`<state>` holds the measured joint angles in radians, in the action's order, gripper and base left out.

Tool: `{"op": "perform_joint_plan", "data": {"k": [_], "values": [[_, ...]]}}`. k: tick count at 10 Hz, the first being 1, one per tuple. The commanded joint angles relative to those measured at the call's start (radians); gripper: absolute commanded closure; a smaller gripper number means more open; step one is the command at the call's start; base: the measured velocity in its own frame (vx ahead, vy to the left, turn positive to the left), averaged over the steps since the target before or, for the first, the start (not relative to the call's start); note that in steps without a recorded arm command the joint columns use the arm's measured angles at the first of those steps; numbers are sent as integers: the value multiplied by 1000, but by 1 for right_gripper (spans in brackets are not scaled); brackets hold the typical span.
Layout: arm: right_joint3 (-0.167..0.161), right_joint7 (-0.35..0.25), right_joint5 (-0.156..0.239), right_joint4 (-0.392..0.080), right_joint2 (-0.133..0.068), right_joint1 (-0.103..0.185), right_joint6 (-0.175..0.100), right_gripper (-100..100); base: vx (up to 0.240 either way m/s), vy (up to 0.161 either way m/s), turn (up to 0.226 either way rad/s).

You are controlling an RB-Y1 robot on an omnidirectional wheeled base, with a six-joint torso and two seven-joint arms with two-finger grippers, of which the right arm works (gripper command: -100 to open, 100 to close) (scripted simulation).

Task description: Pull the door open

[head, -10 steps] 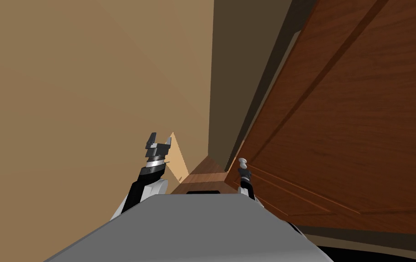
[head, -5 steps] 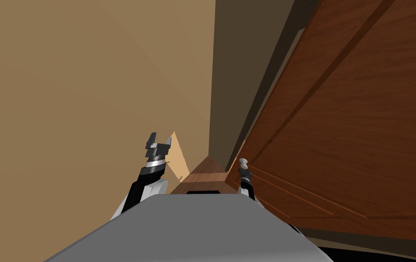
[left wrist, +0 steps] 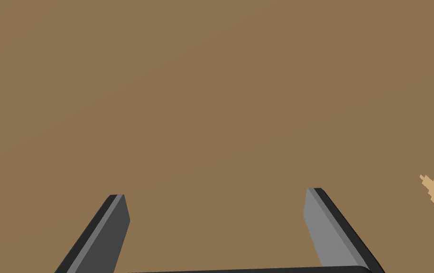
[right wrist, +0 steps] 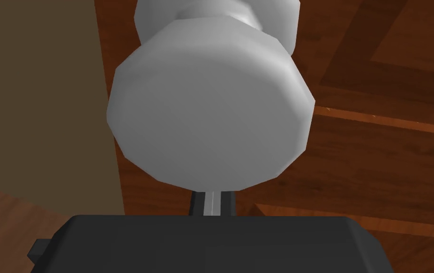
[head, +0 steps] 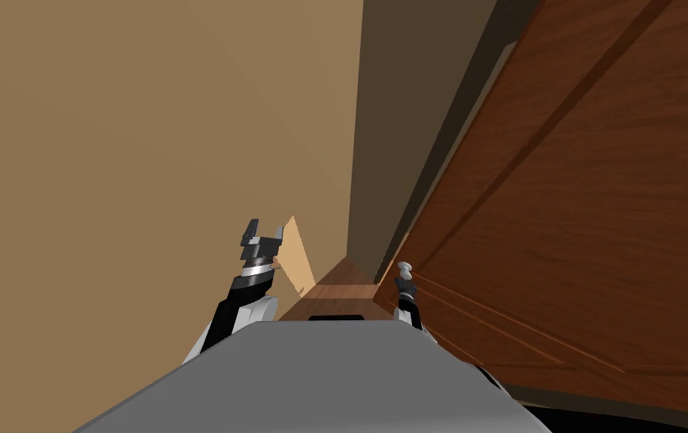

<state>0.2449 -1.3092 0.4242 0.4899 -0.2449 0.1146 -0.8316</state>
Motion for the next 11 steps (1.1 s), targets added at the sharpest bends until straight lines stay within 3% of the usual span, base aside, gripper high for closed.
{"op": "perform_joint_plan", "data": {"k": [1,6,7,8,11], "values": [[-3,-17,3,7,5,5,-8,-100,-144,49,-14],[-11,-93,19,29,17,16,-12,-100,-166,70,-2],[-11,-93,19,54,17,14,-12,-100,-54,54,42],[-11,-93,19,31,17,16,-12,-100,-13,30,-48],[-16,-144,31,43,26,23,-15,-100,-141,47,1]]}}
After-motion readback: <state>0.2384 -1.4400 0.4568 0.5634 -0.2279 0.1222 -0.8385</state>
